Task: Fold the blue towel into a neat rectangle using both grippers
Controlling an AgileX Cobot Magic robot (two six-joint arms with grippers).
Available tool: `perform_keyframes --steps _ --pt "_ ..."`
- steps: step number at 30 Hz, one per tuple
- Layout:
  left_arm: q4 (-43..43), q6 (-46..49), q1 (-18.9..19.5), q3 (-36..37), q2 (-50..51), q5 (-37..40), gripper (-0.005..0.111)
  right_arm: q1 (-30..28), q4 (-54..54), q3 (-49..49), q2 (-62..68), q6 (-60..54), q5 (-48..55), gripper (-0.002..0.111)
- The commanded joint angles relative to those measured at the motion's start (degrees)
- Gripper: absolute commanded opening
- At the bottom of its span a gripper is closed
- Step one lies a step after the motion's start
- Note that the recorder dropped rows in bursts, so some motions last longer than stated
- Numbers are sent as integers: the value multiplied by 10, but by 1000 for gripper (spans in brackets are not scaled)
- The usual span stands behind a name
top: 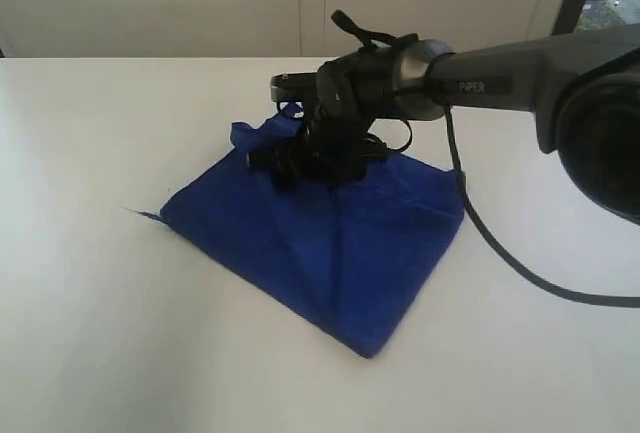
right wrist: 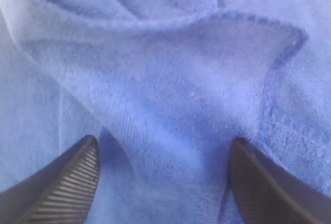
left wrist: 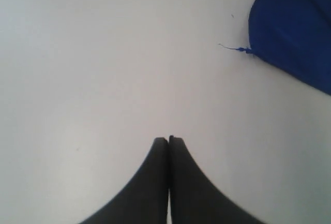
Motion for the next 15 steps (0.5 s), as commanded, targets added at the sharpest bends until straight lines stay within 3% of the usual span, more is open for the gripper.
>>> perform_keyframes --steps 1,9,15 --pt "-6 -1 3 3 -4 3 0 -6 -39 -6 -46 -29 64 67" --pt "-6 -1 3 3 -4 3 0 -60 -50 3 -93 -261 186 65" --pt "-6 -1 3 3 -4 3 0 -93 -49 80 -88 -320 112 65"
